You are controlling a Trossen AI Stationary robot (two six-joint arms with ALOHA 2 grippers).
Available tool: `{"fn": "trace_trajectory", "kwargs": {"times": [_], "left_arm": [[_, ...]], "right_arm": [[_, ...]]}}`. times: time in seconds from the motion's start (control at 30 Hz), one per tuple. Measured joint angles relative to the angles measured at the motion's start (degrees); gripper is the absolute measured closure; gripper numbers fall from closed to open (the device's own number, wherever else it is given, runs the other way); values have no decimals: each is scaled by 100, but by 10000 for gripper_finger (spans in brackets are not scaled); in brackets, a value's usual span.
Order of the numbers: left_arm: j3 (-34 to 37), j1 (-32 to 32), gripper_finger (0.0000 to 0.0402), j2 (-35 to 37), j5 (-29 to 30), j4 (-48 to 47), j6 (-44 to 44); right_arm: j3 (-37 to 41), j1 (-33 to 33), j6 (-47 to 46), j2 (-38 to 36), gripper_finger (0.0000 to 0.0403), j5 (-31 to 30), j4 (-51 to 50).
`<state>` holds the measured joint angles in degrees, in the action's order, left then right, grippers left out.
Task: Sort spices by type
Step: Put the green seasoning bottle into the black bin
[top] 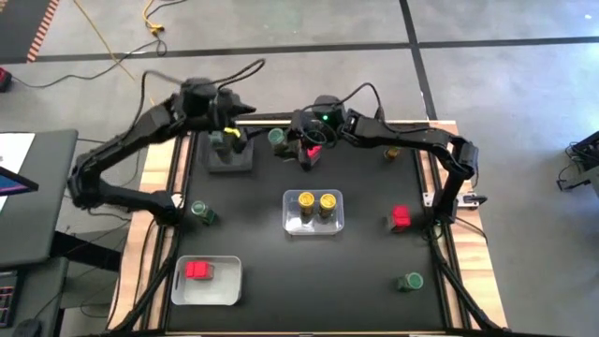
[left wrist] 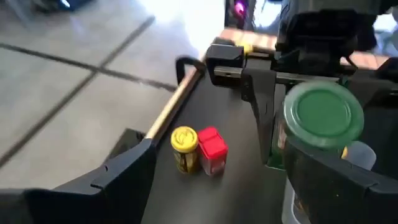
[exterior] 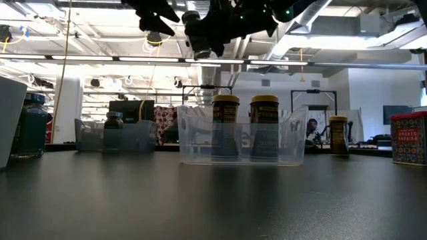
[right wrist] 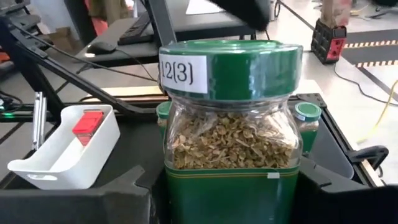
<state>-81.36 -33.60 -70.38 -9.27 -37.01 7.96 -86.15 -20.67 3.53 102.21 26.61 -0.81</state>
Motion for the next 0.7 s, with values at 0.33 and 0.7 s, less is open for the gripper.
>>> {"fn": "trace_trajectory", "kwargs": {"times": [0.33, 0.7], "left_arm": [[-2708, -171, 68, -1661, -1013, -2463, 512], [-3209, 181, 68, -2342, -1015, -3030, 731]], "right_arm": [[0, 0, 2, 0, 178, -172, -68], [2, 7, 160, 9, 178, -249, -246]]}}
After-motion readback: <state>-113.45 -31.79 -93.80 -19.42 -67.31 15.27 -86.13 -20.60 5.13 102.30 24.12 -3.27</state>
